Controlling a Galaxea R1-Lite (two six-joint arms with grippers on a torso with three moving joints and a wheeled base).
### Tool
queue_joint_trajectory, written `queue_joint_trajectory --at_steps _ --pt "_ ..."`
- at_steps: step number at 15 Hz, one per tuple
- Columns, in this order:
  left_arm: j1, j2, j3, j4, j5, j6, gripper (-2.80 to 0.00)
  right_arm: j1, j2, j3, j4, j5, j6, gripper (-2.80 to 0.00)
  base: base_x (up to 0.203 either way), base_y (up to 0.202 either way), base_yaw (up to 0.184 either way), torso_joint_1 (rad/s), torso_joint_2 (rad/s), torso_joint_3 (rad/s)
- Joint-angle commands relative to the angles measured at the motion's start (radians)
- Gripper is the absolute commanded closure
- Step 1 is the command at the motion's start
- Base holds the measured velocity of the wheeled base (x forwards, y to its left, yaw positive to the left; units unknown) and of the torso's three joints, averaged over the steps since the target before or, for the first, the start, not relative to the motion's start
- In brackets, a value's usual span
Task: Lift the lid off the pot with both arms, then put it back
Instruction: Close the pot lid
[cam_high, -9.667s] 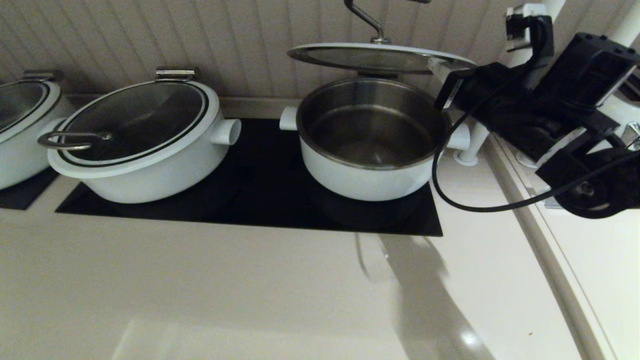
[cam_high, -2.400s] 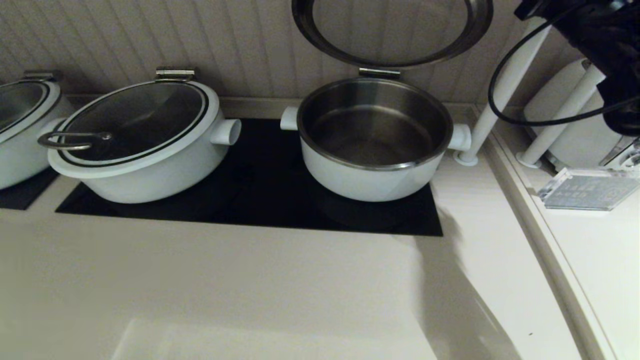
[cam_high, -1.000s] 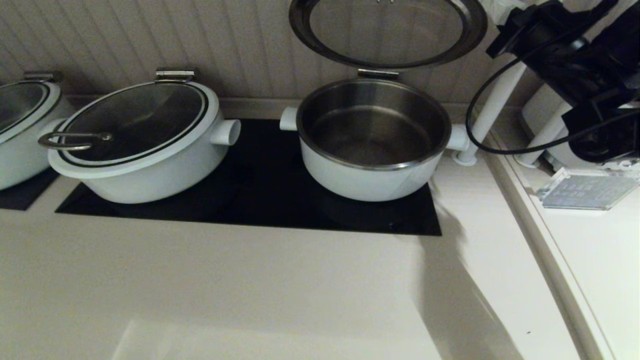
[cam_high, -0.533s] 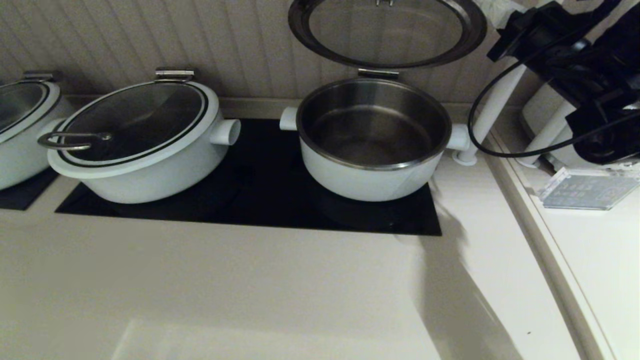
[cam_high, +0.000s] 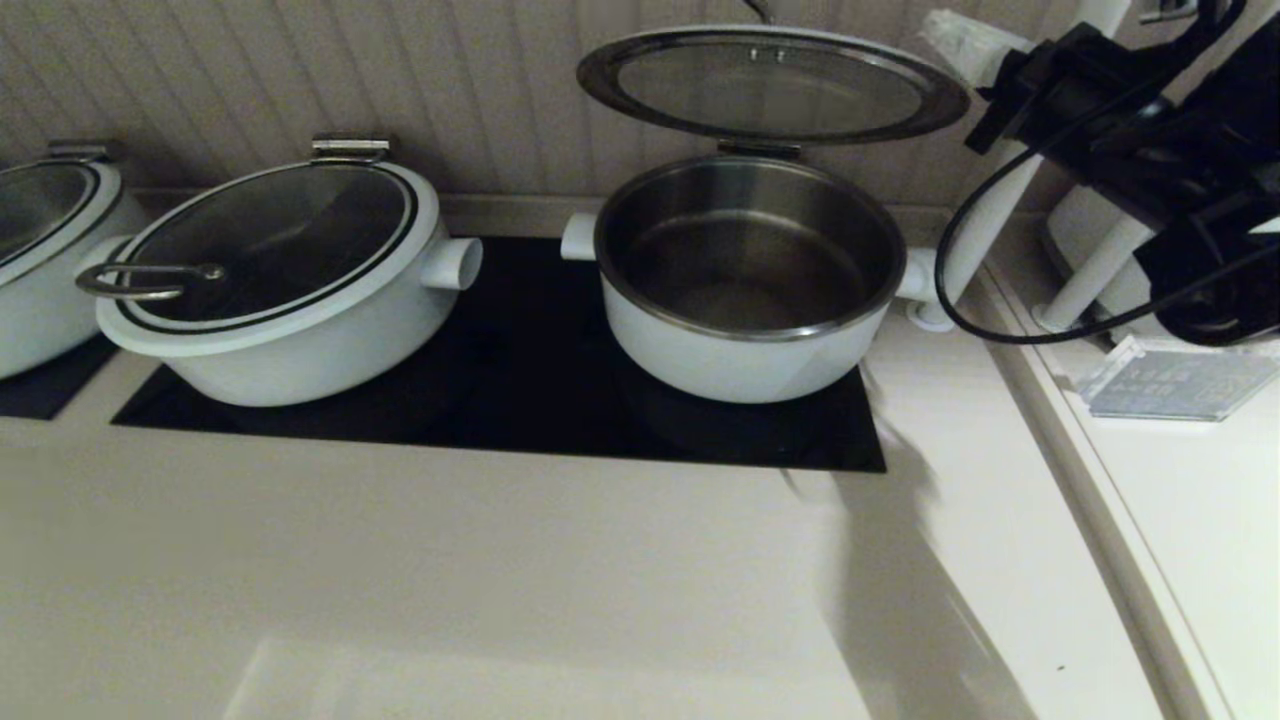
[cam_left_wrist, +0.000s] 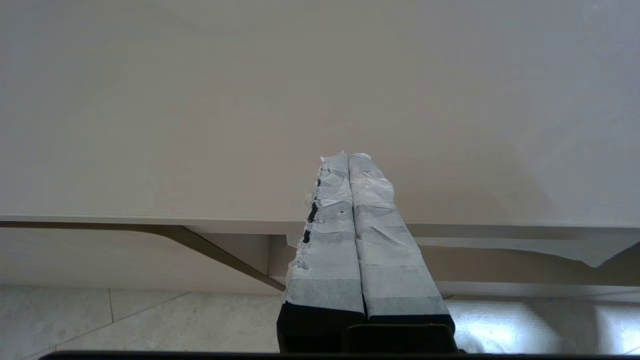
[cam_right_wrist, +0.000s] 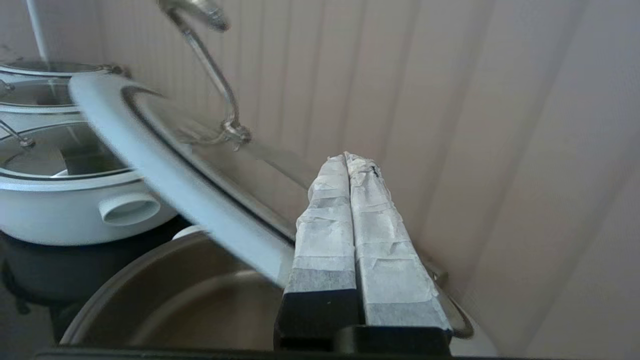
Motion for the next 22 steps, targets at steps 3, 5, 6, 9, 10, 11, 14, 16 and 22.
queue_joint_trajectory --at_steps 3,5,6,9,10,11,14,16,22 --pt "0.000 0.000 -0.001 0.002 0.000 0.000 0.00 0.030 -0.031 0.070 -0.011 0.002 -0.002 0.00 0.000 0.000 0.000 0.000 0.00 0.000" --pt "0.000 0.000 -0.001 0.002 0.000 0.000 0.00 0.040 -0.031 0.101 -0.038 0.002 -0.003 0.00 0.000 0.000 0.000 0.000 0.00 0.000" --pt "-0.001 0.000 -0.001 0.002 0.000 0.000 0.00 0.044 -0.032 0.118 -0.048 0.002 -0.003 0.00 0.000 0.000 0.000 0.000 0.00 0.000" --pt "0.000 0.000 0.000 0.002 0.000 -0.001 0.00 0.062 -0.048 0.166 -0.056 0.003 -0.004 0.00 0.000 0.000 0.000 0.000 0.00 0.000" --pt "0.001 0.000 -0.001 0.002 0.000 0.000 0.00 0.063 -0.049 0.181 -0.067 0.003 -0.004 0.00 0.000 0.000 0.000 0.000 0.00 0.000" --pt "-0.001 0.000 -0.001 0.002 0.000 0.000 0.00 0.066 -0.049 0.199 -0.079 0.003 -0.004 0.00 0.000 0.000 0.000 0.000 0.00 0.000" --pt "0.001 0.000 0.000 0.002 0.000 -0.001 0.00 0.071 -0.050 0.254 -0.119 0.002 -0.004 0.00 0.000 0.000 0.000 0.000 0.00 0.000" --pt "0.001 0.000 0.000 0.002 0.000 0.000 0.00 0.073 -0.051 0.295 -0.139 0.002 -0.004 0.00 0.000 0.000 0.000 0.000 0.00 0.000" --pt "0.000 0.000 0.000 0.002 0.000 0.000 0.00 0.082 -0.050 0.422 -0.231 0.001 -0.004 0.00 0.000 0.000 0.000 0.000 0.00 0.000"
